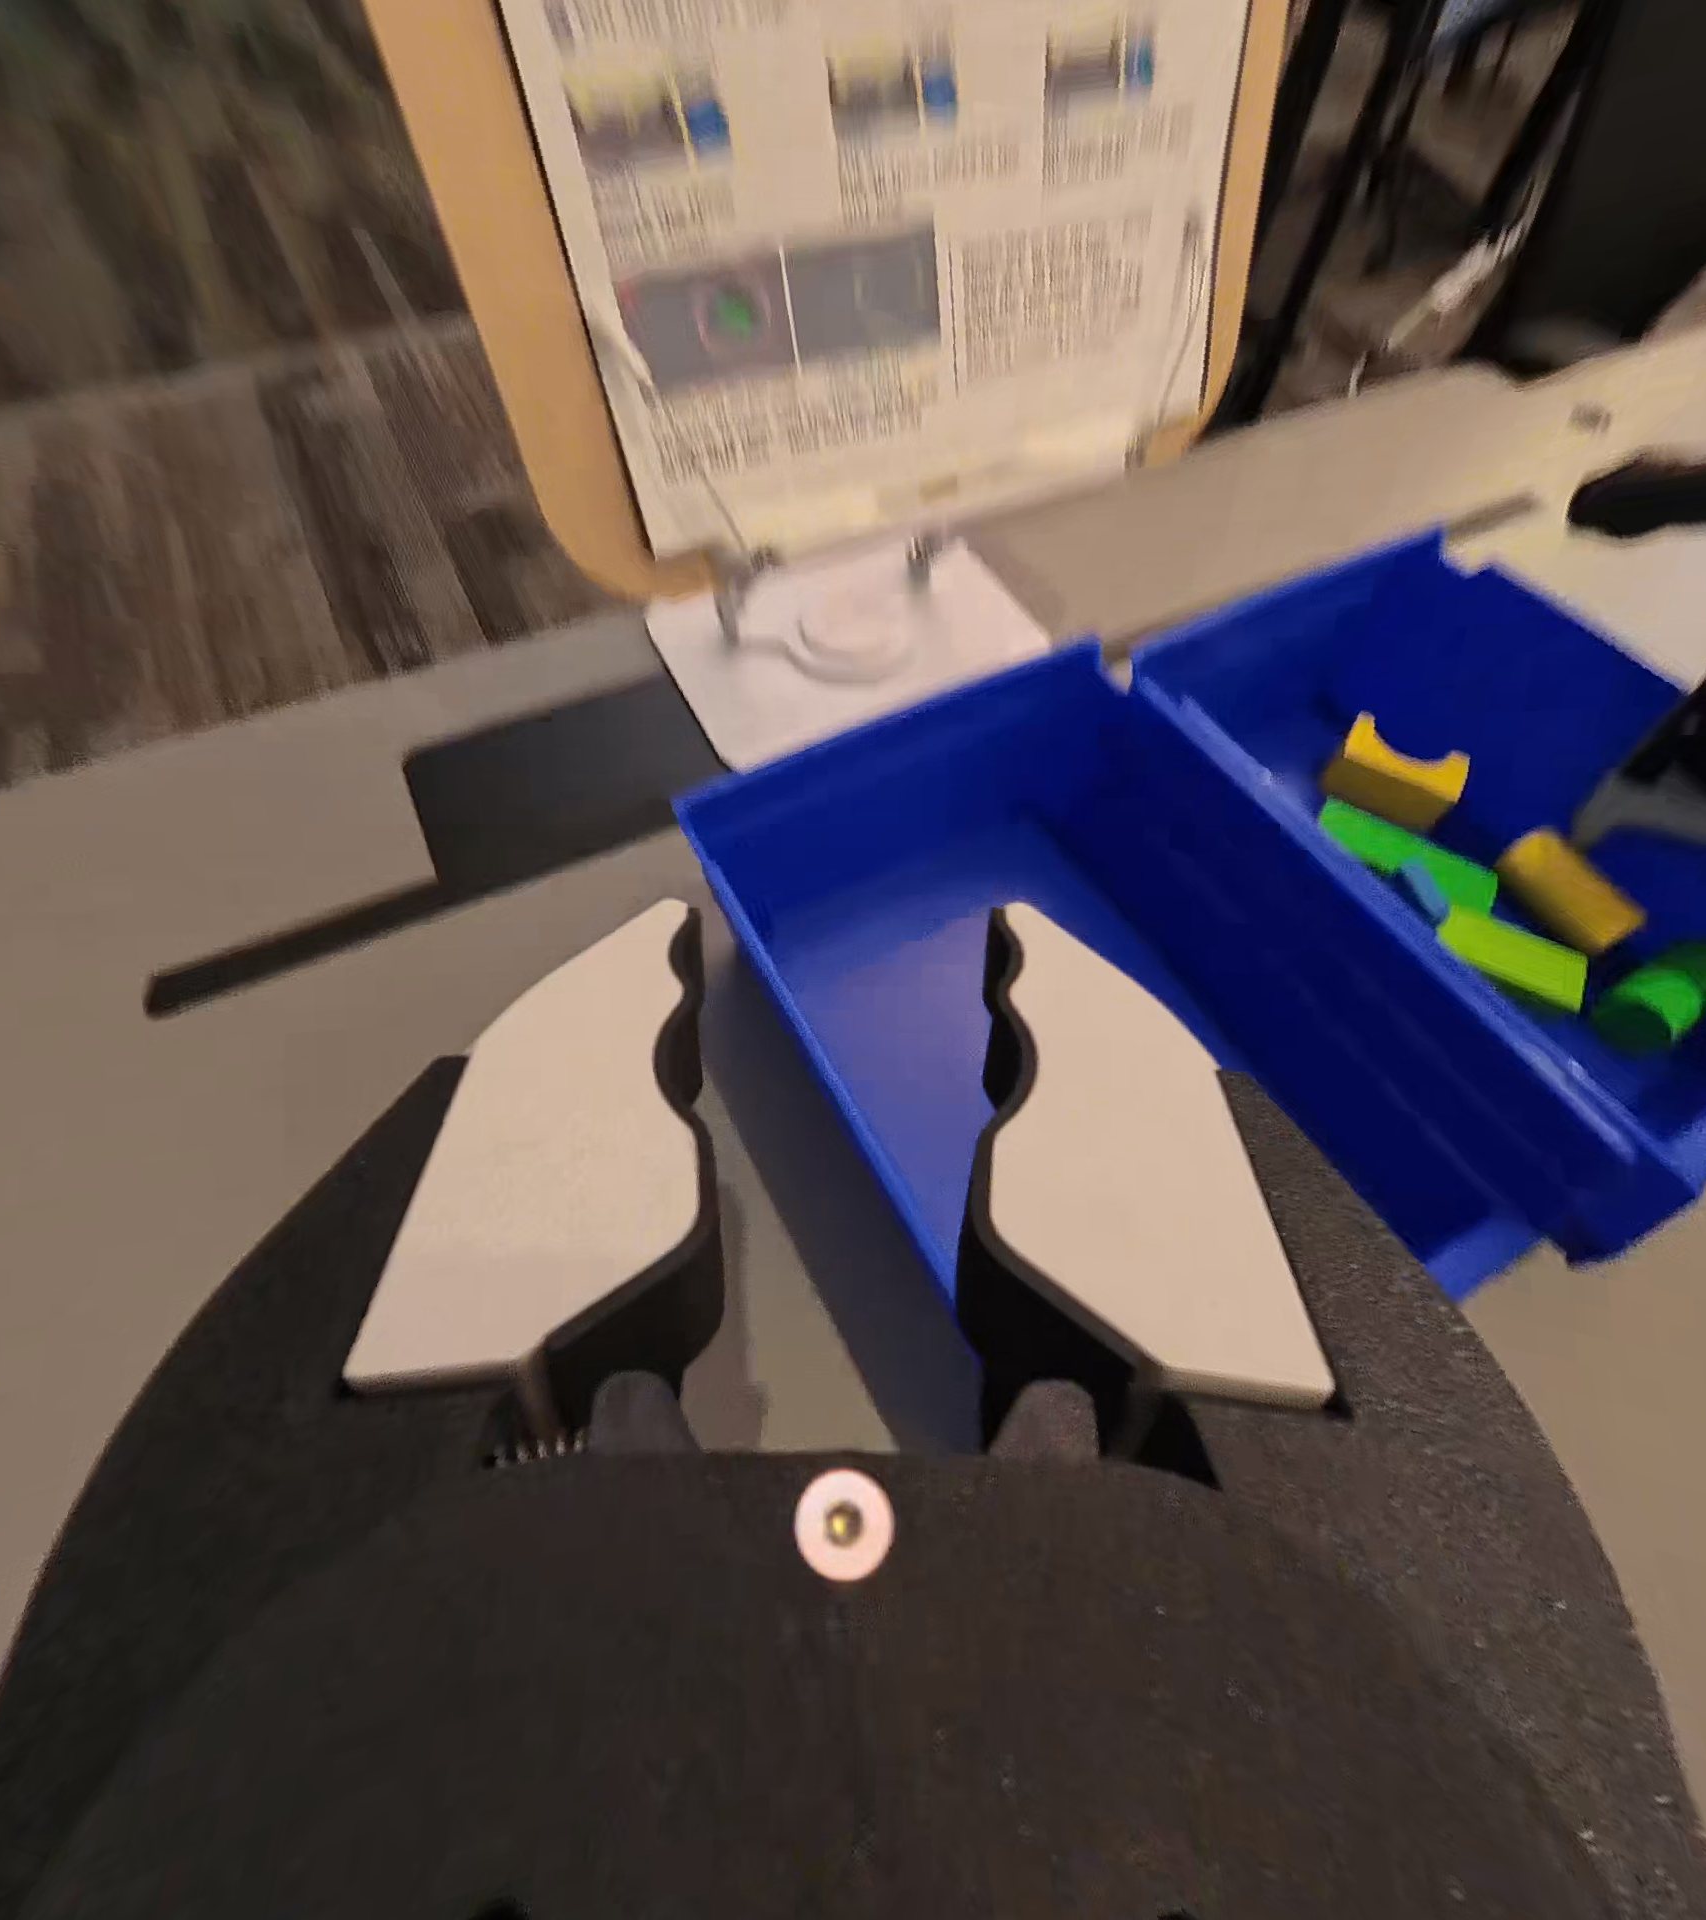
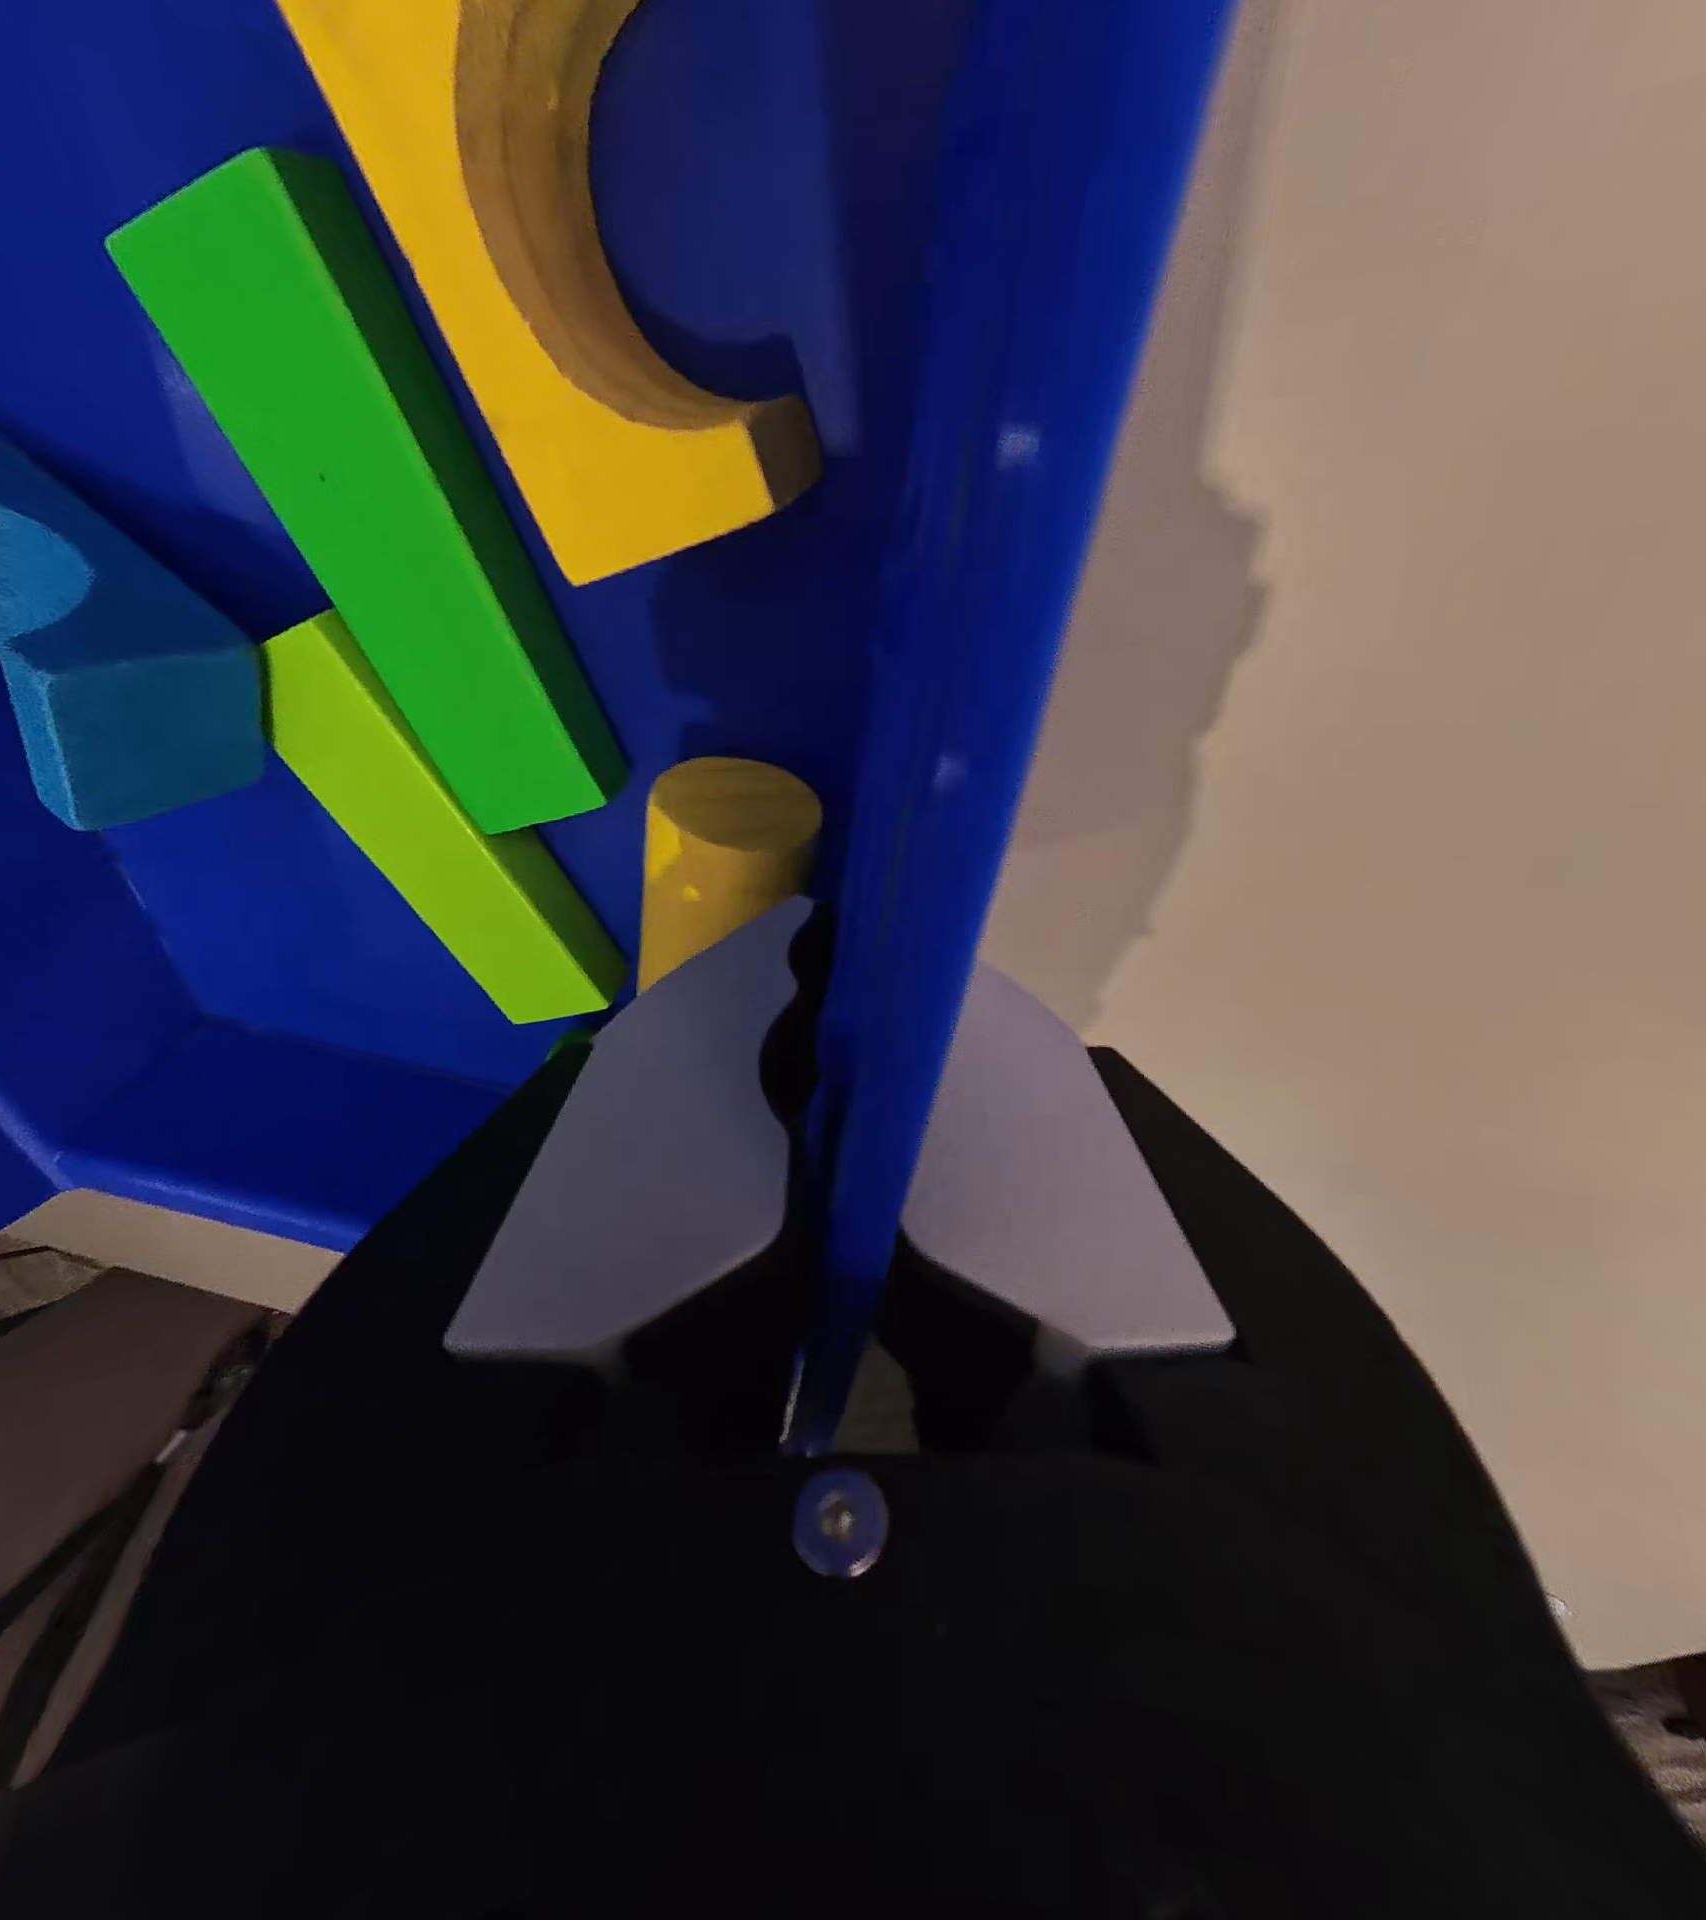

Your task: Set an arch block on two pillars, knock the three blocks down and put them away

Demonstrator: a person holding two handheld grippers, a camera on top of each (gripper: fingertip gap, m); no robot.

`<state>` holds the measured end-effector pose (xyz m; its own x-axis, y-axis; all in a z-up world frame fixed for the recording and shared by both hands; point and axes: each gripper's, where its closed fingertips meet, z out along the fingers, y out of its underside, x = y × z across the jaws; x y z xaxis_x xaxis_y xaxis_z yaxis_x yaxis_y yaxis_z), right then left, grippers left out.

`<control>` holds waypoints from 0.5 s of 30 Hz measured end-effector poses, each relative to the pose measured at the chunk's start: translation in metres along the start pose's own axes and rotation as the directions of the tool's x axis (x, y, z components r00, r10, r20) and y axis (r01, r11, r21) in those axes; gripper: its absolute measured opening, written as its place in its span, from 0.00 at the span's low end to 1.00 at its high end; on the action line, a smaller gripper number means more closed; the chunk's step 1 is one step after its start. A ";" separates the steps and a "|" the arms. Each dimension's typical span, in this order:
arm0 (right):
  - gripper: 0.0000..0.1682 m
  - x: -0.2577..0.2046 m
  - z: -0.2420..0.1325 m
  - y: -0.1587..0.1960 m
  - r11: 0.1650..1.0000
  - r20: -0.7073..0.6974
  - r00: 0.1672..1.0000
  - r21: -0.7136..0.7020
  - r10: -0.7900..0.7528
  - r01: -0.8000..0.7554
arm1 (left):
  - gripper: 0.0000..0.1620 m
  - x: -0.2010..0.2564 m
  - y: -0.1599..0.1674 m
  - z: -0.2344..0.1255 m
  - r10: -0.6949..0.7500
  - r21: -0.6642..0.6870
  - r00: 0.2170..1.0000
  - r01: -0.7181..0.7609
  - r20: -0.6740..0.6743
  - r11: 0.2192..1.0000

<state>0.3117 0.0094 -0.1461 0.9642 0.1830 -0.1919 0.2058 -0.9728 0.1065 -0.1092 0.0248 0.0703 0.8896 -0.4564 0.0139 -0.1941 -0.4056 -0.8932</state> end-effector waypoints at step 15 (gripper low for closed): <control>0.03 0.011 -0.094 0.024 0.996 -0.046 0.995 0.028 0.091 -0.090 | 0.37 -0.055 -0.033 -0.016 -0.171 0.222 0.964 0.216 -0.202 0.951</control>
<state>0.3425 0.0017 -0.0537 0.9855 0.1000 -0.1368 0.1137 -0.9889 0.0960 -0.1586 0.0504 0.1067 0.8076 -0.5307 0.2573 0.0990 -0.3081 -0.9462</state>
